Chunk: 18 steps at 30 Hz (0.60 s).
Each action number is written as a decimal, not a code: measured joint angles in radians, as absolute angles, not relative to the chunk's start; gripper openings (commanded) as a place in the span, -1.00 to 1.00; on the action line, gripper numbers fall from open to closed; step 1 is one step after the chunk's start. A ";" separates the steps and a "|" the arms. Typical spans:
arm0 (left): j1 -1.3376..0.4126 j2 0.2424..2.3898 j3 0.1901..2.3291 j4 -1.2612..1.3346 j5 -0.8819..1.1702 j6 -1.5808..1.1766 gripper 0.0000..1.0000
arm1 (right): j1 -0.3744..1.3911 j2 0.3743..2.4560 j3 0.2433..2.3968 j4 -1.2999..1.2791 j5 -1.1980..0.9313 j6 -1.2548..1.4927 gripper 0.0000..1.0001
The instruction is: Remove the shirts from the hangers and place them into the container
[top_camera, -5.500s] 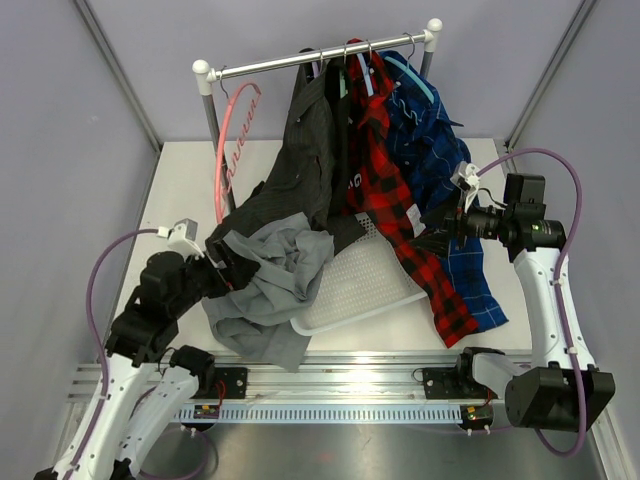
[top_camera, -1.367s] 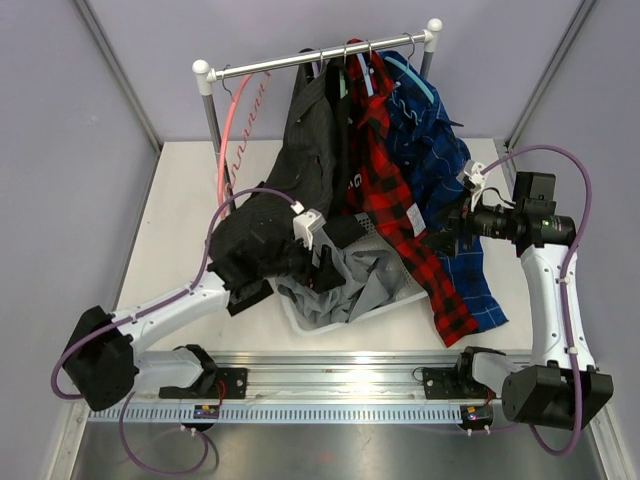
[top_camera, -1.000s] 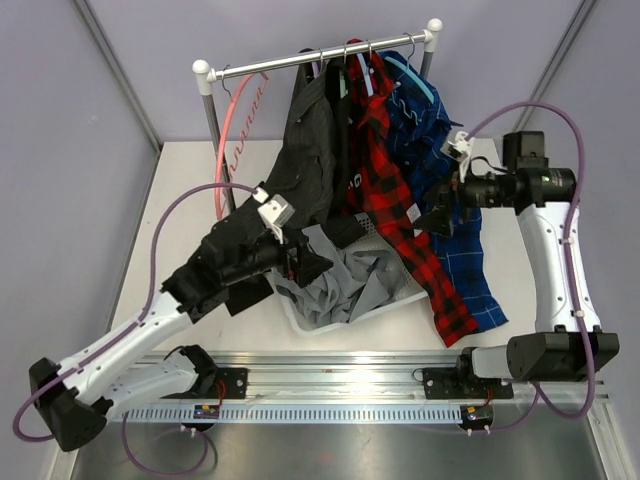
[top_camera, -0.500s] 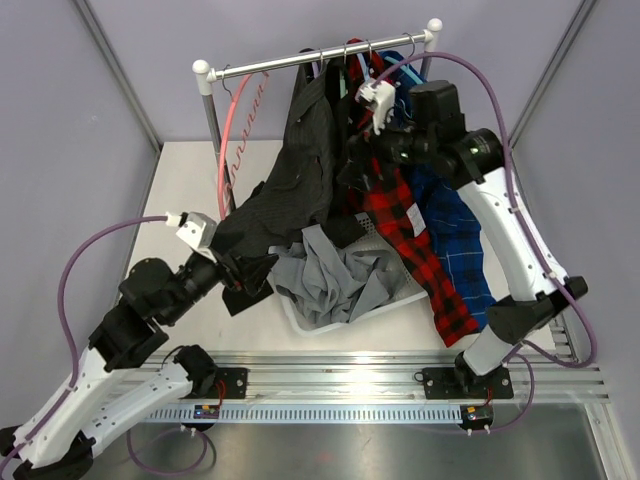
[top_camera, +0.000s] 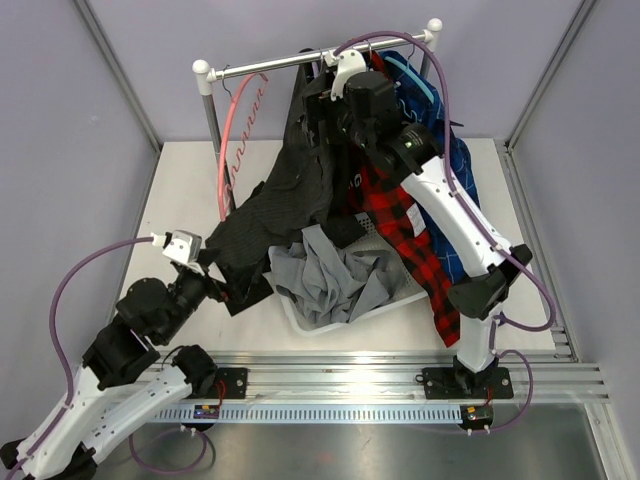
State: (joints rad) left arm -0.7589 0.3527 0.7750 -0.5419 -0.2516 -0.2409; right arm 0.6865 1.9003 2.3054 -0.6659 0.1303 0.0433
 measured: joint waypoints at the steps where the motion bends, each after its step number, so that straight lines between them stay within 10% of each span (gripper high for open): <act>1: -0.759 0.346 0.775 -0.544 -0.257 -0.241 0.98 | 0.686 1.912 2.314 -0.657 0.160 0.047 0.79; 18: -0.759 0.321 0.726 -0.544 -0.266 -0.255 0.98 | 0.686 2.038 2.364 -0.585 0.274 0.060 0.16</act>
State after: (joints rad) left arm -0.7589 0.3214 0.7258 -0.5442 -0.2657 -0.2550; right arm 0.6865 2.0377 2.3638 -0.5850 0.2741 0.0597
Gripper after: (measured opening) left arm 0.987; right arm 0.618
